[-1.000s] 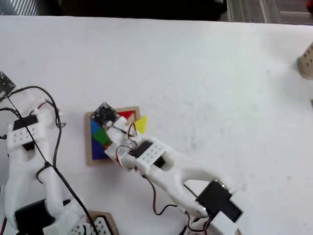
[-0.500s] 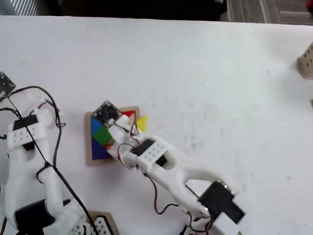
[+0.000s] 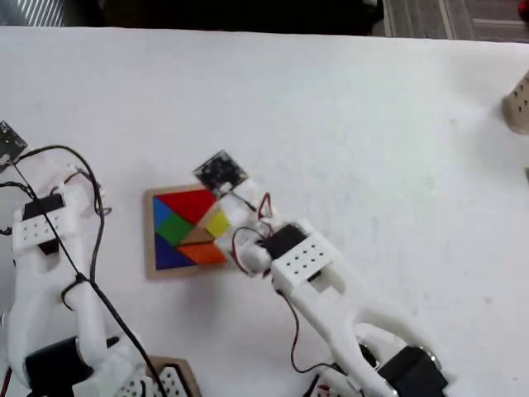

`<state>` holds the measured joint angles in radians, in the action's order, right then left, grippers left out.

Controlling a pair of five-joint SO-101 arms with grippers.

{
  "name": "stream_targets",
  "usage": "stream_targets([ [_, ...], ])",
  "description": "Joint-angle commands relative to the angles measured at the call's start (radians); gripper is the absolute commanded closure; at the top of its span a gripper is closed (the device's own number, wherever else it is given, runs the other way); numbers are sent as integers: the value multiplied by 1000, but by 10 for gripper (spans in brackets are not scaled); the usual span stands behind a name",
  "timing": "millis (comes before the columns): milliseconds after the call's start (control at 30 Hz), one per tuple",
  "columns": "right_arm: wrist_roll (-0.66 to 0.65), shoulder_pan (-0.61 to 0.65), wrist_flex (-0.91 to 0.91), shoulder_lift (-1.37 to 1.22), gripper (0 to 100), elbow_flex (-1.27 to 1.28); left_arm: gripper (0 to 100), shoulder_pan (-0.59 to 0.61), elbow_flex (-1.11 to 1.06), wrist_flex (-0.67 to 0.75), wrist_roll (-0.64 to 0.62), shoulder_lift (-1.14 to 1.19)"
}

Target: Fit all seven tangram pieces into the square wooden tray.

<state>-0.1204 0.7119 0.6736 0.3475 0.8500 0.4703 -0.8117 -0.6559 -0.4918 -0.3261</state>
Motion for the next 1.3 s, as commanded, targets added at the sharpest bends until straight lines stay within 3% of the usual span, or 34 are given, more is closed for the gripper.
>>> stream_targets([
  [0,-12,-24,-88,-79,981,-12,976,-10,54,-9,-6,2],
  [200,-14,-31,-153,-177,981,-51,976,-10,52,-9,-6,2],
  [533,-12,-84,-13,10,981,-63,976,-22,52,-9,-6,2],
  [800,-11,-139,-143,-104,981,-44,976,-53,51,-11,26,2],
  [1067,-6,-114,-194,-288,981,-133,976,-73,49,-11,83,2],
  [1267,-8,-22,-199,-335,981,-153,976,-74,49,-11,84,2],
])
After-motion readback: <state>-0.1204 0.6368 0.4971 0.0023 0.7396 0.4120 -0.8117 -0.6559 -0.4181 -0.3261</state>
